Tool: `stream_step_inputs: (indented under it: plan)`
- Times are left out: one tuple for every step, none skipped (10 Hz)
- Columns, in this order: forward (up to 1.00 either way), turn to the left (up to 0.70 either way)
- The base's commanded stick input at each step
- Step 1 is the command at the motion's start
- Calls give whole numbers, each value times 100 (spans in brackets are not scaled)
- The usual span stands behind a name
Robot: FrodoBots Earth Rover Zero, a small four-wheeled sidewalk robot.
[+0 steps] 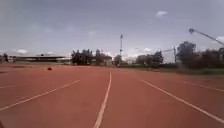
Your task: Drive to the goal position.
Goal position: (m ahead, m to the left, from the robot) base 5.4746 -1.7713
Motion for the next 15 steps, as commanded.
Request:
stream_step_inputs:
  plan:
    - [45, 0]
    - [45, 0]
    - [45, 0]
    - [45, 0]
    - [45, 0]
    - [45, 0]
    - [45, 0]
    - [45, 0]
    - [45, 0]
    - [45, 0]
    - [45, 0]
    - [45, 0]
    - [45, 0]
    - [45, 0]
    - [45, 0]
